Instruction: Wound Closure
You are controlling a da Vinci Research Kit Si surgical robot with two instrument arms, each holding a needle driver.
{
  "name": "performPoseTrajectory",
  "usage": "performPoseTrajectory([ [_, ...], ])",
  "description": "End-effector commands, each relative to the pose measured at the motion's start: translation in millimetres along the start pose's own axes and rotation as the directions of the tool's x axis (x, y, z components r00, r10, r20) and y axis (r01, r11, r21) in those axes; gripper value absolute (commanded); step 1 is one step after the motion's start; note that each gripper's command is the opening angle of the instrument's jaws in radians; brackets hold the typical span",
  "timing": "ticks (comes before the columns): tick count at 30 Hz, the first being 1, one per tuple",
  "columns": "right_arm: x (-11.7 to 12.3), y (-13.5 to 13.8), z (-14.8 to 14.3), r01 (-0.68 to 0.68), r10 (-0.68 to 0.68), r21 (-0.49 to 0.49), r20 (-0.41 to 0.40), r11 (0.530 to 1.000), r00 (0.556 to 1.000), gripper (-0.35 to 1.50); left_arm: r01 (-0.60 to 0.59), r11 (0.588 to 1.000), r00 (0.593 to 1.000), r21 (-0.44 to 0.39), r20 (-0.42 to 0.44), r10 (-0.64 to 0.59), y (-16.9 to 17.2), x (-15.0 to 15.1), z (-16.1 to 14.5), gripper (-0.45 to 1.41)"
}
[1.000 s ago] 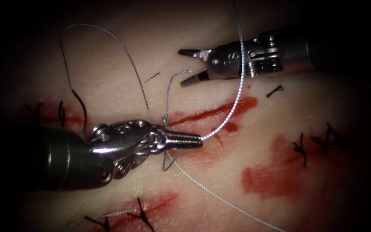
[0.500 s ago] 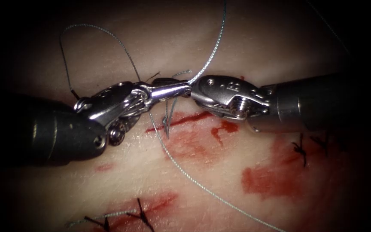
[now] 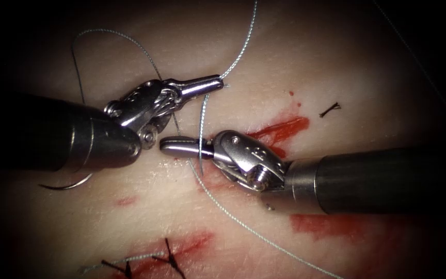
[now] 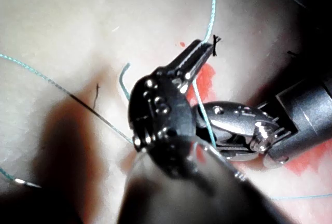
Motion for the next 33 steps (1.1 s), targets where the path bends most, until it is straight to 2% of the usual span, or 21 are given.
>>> performPoseTrajectory([
  [1, -0.4, 0.1, 0.8, 0.008, -0.008, -0.007, -0.004, 1.000, 1.000, -0.35, -0.008, 1.000, 1.000, 0.003, 0.000, 0.008, -0.4, -0.7, 0.2, -0.45],
  [5, -0.2, 0.1, 0.9, 0.008, -0.009, -0.009, -0.037, 1.000, 0.999, -0.35, -0.040, 0.998, 0.999, 0.058, 0.021, 0.038, -1.1, -1.2, -0.3, -0.45],
  [10, -0.1, 0.1, 1.3, -0.047, 0.054, 0.064, -0.104, 0.997, 0.993, -0.35, -0.086, 0.981, 0.995, 0.173, 0.064, 0.076, -1.7, -2.4, -0.7, -0.45],
  [12, 0.2, 0.1, 1.3, -0.045, 0.055, 0.076, -0.131, 0.996, 0.990, -0.35, -0.100, 0.977, 0.993, 0.189, 0.082, 0.086, -2.0, -2.9, -0.9, -0.45],
  [19, 0.9, -0.1, 1.3, -0.118, 0.131, 0.077, -0.185, 0.990, 0.974, -0.35, -0.185, 0.948, 0.967, 0.258, 0.219, 0.129, -2.9, -4.9, -2.3, -0.45],
  [24, 1.3, 0.1, 1.0, -0.135, 0.131, -0.005, -0.220, 0.991, 0.967, -0.35, -0.255, 0.925, 0.938, 0.281, 0.305, 0.166, -3.1, -5.4, -3.8, -0.45],
  [25, 1.3, 0.5, 0.8, -0.077, 0.052, -0.117, -0.198, 0.990, 0.979, -0.35, -0.276, 0.917, 0.928, 0.289, 0.328, 0.176, -2.9, -5.3, -4.1, -0.45],
  [27, 1.1, 1.0, 0.4, 0.057, -0.084, -0.196, -0.131, 0.979, 0.988, -0.35, -0.288, 0.905, 0.921, 0.312, 0.349, 0.173, -2.7, -5.3, -4.3, -0.45],
  [33, 0.8, 1.0, 0.1, 0.136, -0.167, -0.283, -0.088, 0.950, 0.982, -0.35, -0.333, 0.892, 0.897, 0.305, 0.395, 0.199, -2.8, -6.5, -4.3, -0.45],
])
